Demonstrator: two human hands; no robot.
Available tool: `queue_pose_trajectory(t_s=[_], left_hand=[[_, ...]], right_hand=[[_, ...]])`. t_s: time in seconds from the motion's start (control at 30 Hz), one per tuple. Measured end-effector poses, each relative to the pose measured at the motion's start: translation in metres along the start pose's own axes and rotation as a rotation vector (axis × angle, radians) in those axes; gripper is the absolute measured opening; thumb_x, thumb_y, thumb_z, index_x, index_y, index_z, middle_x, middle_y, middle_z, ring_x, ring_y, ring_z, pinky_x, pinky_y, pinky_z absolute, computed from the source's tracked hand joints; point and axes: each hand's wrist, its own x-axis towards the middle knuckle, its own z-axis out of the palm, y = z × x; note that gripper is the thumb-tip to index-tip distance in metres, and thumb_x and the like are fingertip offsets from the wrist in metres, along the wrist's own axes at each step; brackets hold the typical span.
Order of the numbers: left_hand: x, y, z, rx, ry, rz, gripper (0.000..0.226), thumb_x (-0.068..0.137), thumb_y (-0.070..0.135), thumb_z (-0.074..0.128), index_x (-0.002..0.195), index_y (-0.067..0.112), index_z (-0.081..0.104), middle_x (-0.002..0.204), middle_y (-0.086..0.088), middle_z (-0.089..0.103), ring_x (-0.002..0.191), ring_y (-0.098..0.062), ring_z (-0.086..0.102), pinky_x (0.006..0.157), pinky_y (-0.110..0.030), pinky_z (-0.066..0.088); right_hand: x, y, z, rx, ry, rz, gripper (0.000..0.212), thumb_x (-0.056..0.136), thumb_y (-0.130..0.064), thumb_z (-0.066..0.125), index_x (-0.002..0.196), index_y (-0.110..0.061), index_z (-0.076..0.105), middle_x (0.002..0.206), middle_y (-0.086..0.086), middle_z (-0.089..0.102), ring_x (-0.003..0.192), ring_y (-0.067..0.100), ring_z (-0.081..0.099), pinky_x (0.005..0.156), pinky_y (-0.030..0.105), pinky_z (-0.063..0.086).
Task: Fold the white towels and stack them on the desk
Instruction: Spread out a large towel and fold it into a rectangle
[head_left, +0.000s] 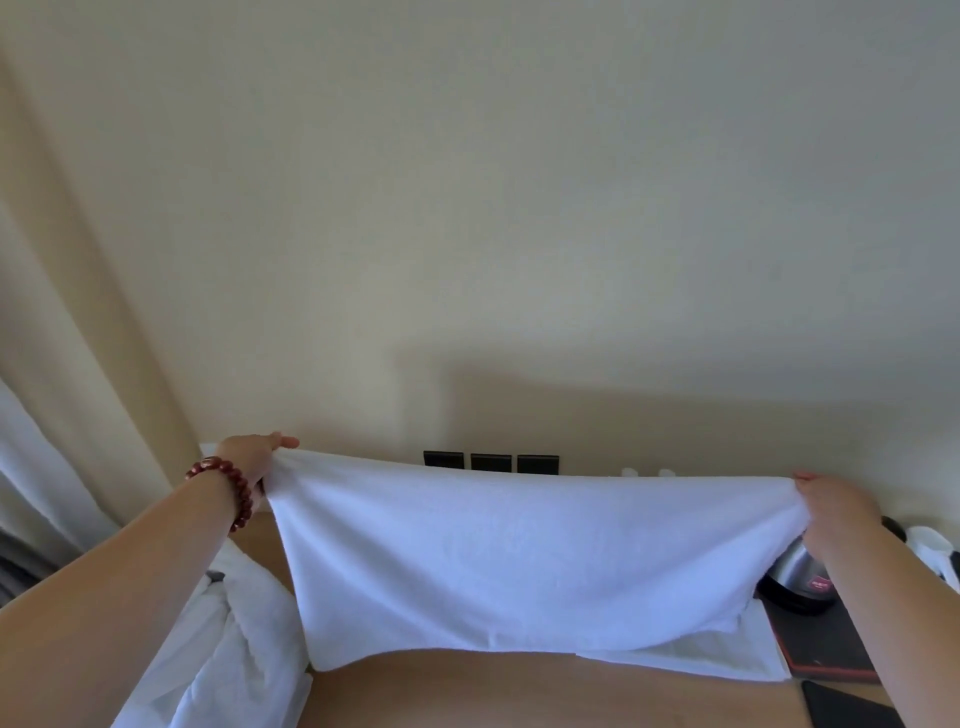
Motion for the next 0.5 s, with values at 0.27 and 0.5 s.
queue_pose_trajectory(t_s=[0.27,0.5], left_hand=[[-0.008,-0.007,-0.010,-0.087,-0.201,-0.122,0.028,0.102,-0.002,0.040,0.113,-0.004,0.066,0.113,-0.021,0.065,0.098,-0.034,0.064,0.081,-0.046,0.056],[0.002,-0.014,-0.008,0.012,-0.125,0.001,0.022,0.101,0.002,0.050,0.106,0.006,0.071,0.107,-0.017,0.067,0.087,-0.027,0.064,0.069,-0.039,0.056]], right_hand=[[0.002,0.012,-0.003,-0.353,-0.039,-0.041,0.076,0.091,-0.016,0.057,0.157,-0.022,0.020,0.150,-0.006,0.045,0.133,0.014,0.050,0.107,0.024,0.043],[0.001,-0.001,0.002,-0.445,-0.037,-0.050,0.061,0.095,-0.016,0.053,0.152,-0.023,0.030,0.144,-0.006,0.050,0.130,0.013,0.052,0.104,0.022,0.044]])
